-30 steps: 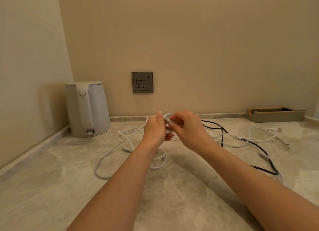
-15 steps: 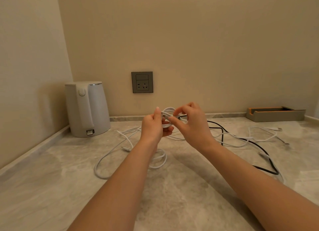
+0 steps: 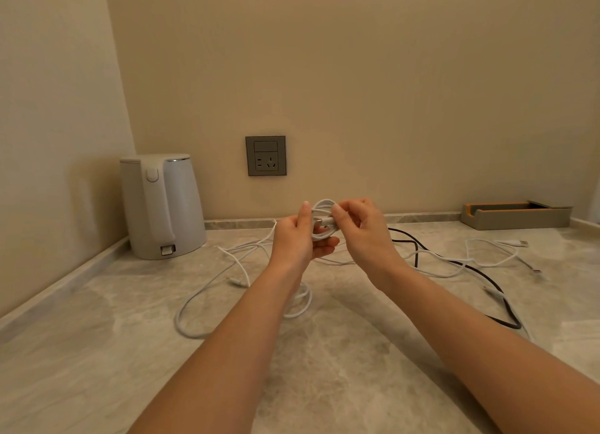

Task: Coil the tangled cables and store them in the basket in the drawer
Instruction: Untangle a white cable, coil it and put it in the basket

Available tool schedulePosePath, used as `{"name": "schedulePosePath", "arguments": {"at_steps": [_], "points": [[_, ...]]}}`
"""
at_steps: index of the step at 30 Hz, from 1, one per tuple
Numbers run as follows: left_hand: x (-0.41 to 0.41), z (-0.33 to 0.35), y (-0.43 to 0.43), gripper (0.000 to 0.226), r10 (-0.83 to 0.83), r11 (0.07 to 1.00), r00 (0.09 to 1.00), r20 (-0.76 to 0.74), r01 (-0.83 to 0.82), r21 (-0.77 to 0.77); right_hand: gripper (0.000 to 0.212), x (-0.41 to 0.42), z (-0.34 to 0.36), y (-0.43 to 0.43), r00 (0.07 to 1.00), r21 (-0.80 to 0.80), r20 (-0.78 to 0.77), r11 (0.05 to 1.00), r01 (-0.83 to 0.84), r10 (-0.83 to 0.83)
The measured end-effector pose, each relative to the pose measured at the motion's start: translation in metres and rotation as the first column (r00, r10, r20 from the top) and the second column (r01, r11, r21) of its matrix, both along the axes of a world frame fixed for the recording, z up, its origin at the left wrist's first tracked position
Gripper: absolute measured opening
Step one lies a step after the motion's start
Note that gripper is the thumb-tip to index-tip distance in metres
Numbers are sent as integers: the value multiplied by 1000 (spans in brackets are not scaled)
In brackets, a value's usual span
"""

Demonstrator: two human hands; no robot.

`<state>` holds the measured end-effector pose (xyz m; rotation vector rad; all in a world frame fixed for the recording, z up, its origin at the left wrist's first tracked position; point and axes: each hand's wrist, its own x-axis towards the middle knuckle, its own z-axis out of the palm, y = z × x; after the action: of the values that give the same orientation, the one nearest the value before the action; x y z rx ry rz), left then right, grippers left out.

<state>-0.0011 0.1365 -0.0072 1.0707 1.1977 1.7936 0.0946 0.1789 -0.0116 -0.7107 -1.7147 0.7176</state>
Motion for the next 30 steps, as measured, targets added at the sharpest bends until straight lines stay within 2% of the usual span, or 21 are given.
{"name": "schedulePosePath", "arguments": {"at_steps": [5,9,11,14,17,20,23,26,30], "points": [[3,0,0,42,-12,1000,1000,-12,12,5,22,-1,1,0,1000,-63,6,998,-21,22],[2,-2,2,40,14,1000,1000,-12,-14,21,24,2,3,2,998,-45,39,998,-41,42],[2,-3,2,41,24,999,1000,-8,-24,26,19,3,3,3,999,21,54,1000,-5,3],[2,-4,4,42,35,999,998,51,-36,25,6,-1,0,4,999,93,-11,995,45,-44],[1,-2,5,44,64,997,984,165,-71,35,24,-1,0,4,997,-12,-59,998,-59,58],[-2,-1,6,43,52,998,978,201,-59,30,36,0,-2,3,993,-54,-25,992,-116,115],[-1,0,3,42,11,999,992,128,-5,-49,27,1,-2,6,993,-103,-70,990,-97,90],[-2,-3,1,37,24,986,999,-41,-31,-163,24,3,-1,9,980,-265,-158,950,-163,124],[-2,-7,1,26,71,981,994,-82,-84,-172,23,6,0,10,957,-390,-231,884,-258,177]]}}
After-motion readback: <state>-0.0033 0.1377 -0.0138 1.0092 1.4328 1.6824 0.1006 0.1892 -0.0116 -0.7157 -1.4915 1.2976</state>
